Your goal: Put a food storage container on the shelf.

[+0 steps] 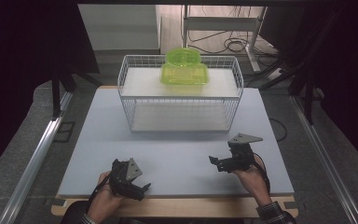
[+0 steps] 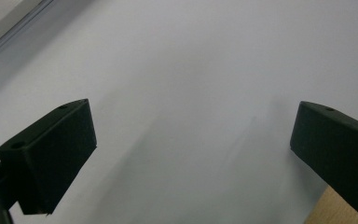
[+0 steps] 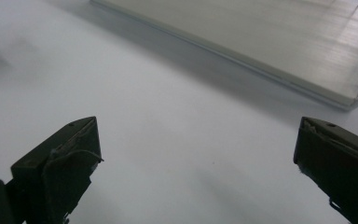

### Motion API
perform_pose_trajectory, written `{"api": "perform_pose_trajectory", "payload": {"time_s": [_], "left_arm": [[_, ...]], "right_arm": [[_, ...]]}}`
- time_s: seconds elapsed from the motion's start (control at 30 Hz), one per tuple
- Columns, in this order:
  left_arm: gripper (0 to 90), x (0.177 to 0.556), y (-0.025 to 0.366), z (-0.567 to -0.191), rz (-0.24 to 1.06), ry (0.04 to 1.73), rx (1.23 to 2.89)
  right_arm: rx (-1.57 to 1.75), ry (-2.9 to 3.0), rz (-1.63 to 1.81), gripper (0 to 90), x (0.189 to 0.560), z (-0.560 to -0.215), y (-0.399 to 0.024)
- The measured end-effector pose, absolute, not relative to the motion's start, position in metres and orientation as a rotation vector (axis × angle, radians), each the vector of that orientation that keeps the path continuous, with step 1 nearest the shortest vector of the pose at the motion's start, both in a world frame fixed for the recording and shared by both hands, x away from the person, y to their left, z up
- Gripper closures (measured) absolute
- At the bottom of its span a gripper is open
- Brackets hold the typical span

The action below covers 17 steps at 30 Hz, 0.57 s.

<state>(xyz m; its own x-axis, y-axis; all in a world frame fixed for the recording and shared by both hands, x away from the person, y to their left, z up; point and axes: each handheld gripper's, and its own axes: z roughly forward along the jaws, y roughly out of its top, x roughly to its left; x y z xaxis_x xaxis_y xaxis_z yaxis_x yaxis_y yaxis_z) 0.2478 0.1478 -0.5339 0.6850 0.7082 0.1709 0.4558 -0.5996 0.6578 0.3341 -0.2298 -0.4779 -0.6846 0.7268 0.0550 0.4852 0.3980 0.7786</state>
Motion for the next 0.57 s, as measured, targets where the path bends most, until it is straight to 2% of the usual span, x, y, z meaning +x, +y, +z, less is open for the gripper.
{"api": "perform_pose_trajectory", "payload": {"time_s": [0.57], "left_arm": [[0.0, 0.249, 0.152, -0.532, 0.544, 0.887, 2.276]], "right_arm": [[1.079, 2.451, 1.034, 0.8, 0.328, -0.509, -0.230]]}}
